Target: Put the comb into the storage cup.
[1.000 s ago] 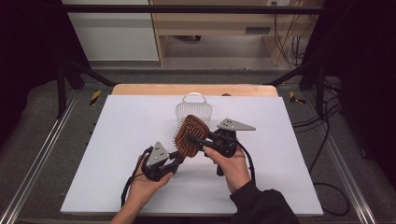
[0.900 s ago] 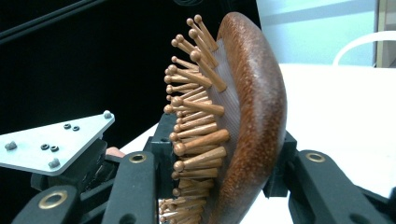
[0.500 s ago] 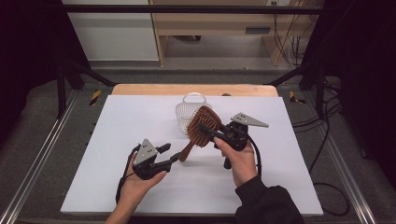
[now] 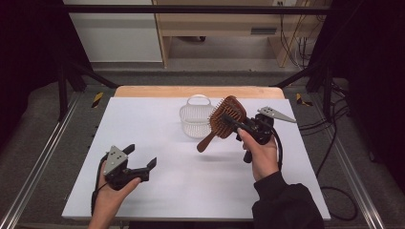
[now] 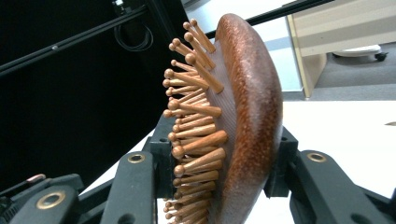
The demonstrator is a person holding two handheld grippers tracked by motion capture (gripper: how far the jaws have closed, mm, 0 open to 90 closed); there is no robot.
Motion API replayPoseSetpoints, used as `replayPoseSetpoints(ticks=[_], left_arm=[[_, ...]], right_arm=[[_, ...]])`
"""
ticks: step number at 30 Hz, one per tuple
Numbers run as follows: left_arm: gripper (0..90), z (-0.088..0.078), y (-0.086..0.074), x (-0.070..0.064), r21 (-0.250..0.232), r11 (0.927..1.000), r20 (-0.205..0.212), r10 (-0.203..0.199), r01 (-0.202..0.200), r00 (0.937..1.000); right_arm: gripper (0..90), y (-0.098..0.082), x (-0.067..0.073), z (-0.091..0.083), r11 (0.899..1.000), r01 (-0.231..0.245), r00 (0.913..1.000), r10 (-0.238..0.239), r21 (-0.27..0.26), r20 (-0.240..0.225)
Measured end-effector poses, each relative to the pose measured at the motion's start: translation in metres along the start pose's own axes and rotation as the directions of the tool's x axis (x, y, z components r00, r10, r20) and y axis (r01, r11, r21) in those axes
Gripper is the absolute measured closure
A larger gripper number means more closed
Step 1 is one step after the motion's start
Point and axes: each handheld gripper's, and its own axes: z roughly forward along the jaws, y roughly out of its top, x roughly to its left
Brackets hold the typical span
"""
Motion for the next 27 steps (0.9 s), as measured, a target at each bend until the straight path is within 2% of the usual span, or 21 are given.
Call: replayPoseSetpoints(ticks=[5, 14, 18, 27], left_arm=[[5.5, -0.003, -0.001, 0.01, -0.022, 0.9996, -0.041, -0.018, 0.017, 0.999], [5.3, -0.001, -0.005, 0.016, -0.024, 0.9995, -0.067, -0.019, 0.018, 0.9976], [5.3, -0.001, -0.006, 0.018, -0.021, 0.9997, -0.076, -0.012, 0.01, 0.9971], [4.8, -0.003, -0.006, 0.021, -0.041, 0.9992, -0.086, -0.006, 0.003, 0.9963]], right_arm=[[56.7, 0.003, -0.002, -0.002, 1.0, 0.009, 0.9999, -0.009, 0.008, 0.011], [56.6, 0.007, -0.002, 0.0, 1.0, 0.009, 0.9998, -0.009, 0.009, 0.015], [56.5, 0.012, 0.002, 0.001, 1.0, 0.005, 1.0, -0.005, 0.0, 0.004], [56.3, 0.024, 0.016, 0.006, 0.999, 0.029, 0.9994, -0.03, -0.014, -0.018]])
